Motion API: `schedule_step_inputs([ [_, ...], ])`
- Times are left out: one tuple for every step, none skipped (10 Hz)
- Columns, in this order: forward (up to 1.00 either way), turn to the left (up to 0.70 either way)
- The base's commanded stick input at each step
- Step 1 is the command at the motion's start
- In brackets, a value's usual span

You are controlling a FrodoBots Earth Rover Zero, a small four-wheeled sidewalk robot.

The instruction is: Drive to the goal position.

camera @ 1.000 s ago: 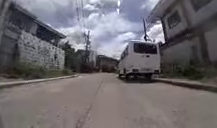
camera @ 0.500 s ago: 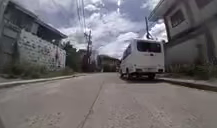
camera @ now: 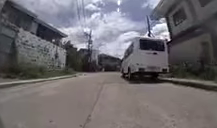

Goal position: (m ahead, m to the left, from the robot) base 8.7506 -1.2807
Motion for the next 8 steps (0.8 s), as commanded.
schedule_step_inputs([
  [0.5, -0.03],
  [0.5, 0.0],
  [0.5, 0.0],
  [0.5, 0.0],
  [0.5, 0.0],
  [0.5, 0.0],
  [0.5, 0.0],
  [0.5, 0.0],
])
